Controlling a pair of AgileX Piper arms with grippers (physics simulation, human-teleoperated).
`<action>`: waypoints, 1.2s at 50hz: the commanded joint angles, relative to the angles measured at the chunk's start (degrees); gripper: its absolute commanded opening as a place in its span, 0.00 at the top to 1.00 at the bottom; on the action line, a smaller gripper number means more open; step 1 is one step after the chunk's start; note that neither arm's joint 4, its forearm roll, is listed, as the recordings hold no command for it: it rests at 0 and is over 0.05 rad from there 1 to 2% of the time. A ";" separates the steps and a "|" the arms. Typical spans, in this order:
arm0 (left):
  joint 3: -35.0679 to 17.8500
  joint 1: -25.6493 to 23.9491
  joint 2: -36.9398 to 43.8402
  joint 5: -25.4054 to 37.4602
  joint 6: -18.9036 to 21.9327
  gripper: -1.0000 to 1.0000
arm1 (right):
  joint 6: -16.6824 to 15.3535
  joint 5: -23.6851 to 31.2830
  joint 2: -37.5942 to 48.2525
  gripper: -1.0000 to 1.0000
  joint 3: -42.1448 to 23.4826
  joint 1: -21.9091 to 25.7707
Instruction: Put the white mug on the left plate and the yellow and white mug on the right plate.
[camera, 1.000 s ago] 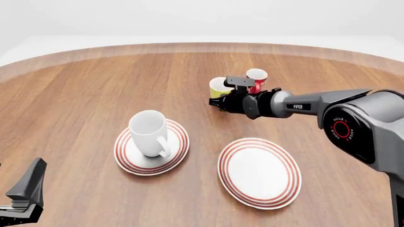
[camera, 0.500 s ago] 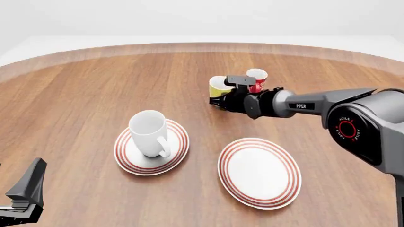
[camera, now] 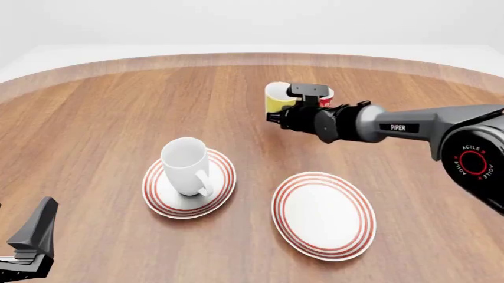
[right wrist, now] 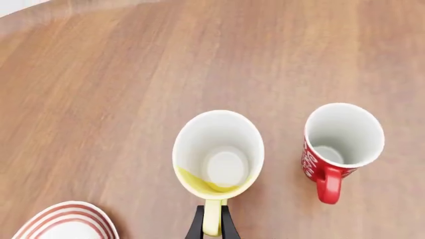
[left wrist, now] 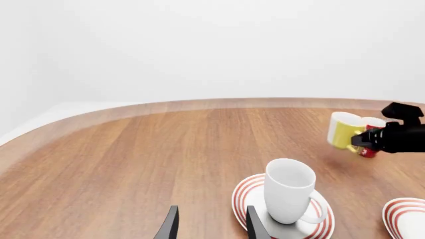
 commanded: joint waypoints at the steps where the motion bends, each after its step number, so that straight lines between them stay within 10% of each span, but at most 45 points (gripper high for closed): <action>1: 0.00 0.00 0.00 0.00 0.00 0.00 | -0.43 -0.90 -4.88 1.00 3.42 -0.07; 60: 0.00 0.00 0.00 0.00 0.00 0.00 | -0.57 -1.57 -39.98 1.00 32.15 1.21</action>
